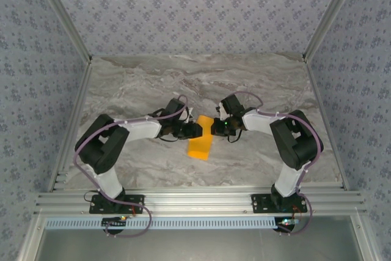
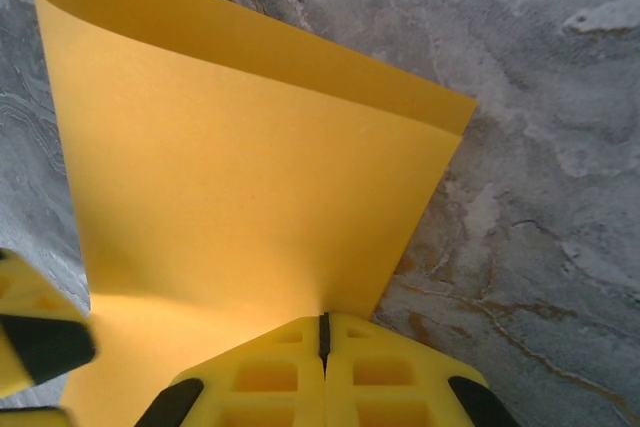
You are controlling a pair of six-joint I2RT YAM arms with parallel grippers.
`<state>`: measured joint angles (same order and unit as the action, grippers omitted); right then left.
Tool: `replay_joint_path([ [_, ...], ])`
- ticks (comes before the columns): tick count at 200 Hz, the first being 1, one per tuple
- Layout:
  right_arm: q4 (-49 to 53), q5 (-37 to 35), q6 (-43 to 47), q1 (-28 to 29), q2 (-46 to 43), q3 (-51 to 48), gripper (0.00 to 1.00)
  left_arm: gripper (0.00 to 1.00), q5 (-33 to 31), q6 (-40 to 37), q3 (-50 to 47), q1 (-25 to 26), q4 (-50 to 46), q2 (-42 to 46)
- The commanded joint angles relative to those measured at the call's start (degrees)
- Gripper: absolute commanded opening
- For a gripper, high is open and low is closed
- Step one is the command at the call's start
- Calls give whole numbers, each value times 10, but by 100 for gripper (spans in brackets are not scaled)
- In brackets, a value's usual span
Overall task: Fold a paper plane with a square sheet of paper (fold left side to right side)
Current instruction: Hold the square sheet of paper at the center of the table.
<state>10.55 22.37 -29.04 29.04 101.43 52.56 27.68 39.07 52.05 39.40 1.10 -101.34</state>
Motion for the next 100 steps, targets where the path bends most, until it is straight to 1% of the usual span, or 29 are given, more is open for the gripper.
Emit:
replay_joint_path([
  [1,51,-23,9,7,28,-13,7,32,-1,-1,16,11,-9,-22],
  [30,18,3,14,5,13,-18,7,32,-26,-8,9,16,-38,-23],
  [79,-28,70,31,-14,-28,4,7,32,-32,-2,-14,20,-36,-25],
  [100,-42,89,29,-16,-17,29,7,32,-35,-2,-12,20,-36,-27],
])
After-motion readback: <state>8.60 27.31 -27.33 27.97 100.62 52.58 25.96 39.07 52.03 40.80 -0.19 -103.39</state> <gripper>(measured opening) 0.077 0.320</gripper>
